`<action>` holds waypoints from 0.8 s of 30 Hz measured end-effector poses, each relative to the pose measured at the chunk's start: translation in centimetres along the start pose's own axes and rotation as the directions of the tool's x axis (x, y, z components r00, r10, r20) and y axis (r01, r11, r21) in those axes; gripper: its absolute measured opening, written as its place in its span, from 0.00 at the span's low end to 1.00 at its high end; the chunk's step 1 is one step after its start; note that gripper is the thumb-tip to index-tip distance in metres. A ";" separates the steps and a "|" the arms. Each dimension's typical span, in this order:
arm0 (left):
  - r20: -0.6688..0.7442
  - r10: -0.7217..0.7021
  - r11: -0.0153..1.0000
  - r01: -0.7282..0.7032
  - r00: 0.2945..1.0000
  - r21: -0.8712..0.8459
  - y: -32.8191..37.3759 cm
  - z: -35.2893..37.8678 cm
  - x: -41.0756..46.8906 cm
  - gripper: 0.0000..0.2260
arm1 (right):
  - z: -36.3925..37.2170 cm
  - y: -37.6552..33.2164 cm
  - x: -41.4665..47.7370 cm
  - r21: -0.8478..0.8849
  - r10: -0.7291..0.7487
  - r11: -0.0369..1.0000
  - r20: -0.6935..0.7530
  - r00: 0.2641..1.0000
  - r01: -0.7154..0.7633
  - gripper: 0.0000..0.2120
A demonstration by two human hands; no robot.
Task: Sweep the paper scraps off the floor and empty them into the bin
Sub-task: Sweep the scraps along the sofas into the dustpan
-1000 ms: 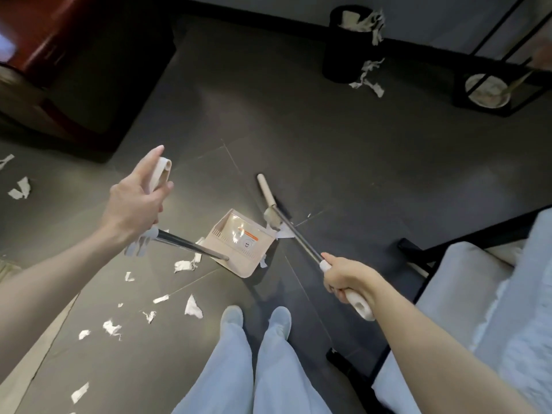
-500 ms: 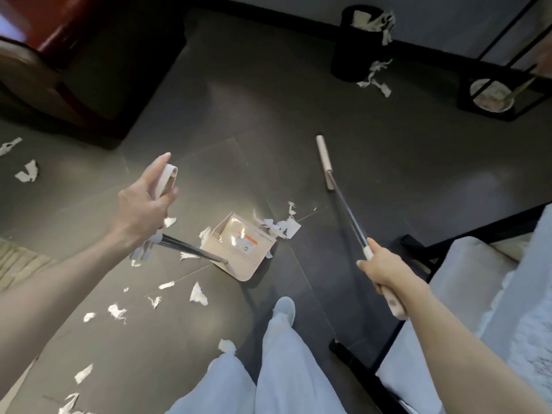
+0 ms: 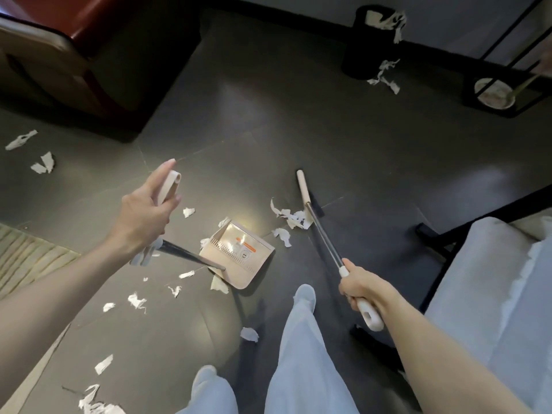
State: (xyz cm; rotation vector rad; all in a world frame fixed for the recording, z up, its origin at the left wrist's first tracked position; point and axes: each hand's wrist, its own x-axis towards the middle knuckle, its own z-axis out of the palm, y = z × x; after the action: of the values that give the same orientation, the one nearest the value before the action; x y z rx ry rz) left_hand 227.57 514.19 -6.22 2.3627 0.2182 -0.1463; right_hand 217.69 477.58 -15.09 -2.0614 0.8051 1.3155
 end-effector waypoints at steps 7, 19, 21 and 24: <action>0.124 0.095 0.995 -0.099 0.988 0.030 -7.8 -6.5 -6.1 0.24 | 15.0 0.3 -7.3 0.043 -0.002 0.999 0.036 0.999 0.000 0.37; 0.191 0.147 0.987 -0.156 0.971 0.030 -15.1 -13.8 -12.5 0.25 | 25.1 4.6 -16.1 0.436 0.049 0.900 -0.047 0.998 -0.023 0.27; 0.190 0.152 0.986 -0.161 0.970 0.033 -15.9 -14.4 -13.5 0.25 | 25.7 5.7 -17.0 0.440 0.073 0.898 -0.093 0.993 -0.025 0.28; 0.172 0.155 0.985 -0.165 0.973 0.046 -17.5 -15.8 -15.4 0.25 | 26.8 5.5 -17.5 0.265 0.085 0.963 -0.151 0.985 -0.042 0.32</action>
State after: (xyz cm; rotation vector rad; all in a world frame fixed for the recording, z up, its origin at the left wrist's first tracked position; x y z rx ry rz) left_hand 209.64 535.83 -4.23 2.4002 -0.0593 -0.2763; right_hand 191.98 496.64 -9.46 -1.9603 1.0641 1.0209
